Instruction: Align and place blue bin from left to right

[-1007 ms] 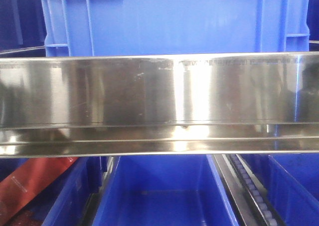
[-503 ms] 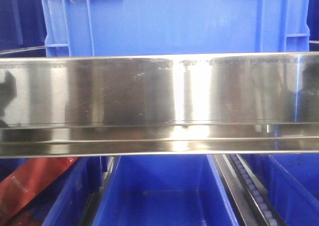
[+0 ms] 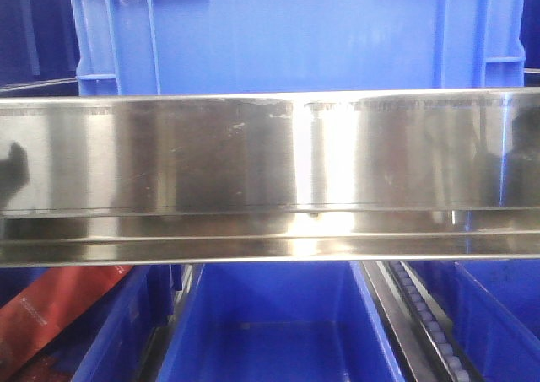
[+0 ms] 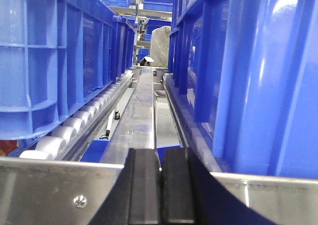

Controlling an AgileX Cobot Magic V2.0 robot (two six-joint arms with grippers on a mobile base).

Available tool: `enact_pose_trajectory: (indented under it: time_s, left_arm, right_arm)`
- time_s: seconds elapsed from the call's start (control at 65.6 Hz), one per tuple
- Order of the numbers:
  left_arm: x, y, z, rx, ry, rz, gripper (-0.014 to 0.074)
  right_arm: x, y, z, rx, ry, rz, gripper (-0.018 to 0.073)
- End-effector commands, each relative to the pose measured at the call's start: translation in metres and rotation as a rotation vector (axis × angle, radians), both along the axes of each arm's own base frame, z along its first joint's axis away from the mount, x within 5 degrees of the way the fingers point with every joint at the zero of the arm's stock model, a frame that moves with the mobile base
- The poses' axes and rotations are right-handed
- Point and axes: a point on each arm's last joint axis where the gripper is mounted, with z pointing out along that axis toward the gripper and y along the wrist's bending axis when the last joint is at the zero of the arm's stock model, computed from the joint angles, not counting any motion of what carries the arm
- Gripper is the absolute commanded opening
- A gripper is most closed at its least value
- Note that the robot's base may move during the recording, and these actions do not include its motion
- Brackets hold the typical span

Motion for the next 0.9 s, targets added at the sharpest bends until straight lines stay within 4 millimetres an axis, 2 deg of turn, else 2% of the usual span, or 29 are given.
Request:
enact_pose_trajectory:
  time_s: [0.0,0.885]
  left_arm:
    - [-0.0004,0.001,0.0023,0.005,-0.022,0.017,-0.0111]
    - [-0.0003,0.0029,0.0023,0.003,-0.022,0.049,-0.0111]
  right_arm:
    - [-0.0008,0.0,0.0017,0.001,-0.022,0.002,-0.0079]
    - [-0.0008,0.0,0.0017,0.001,-0.022,0.002,-0.0079]
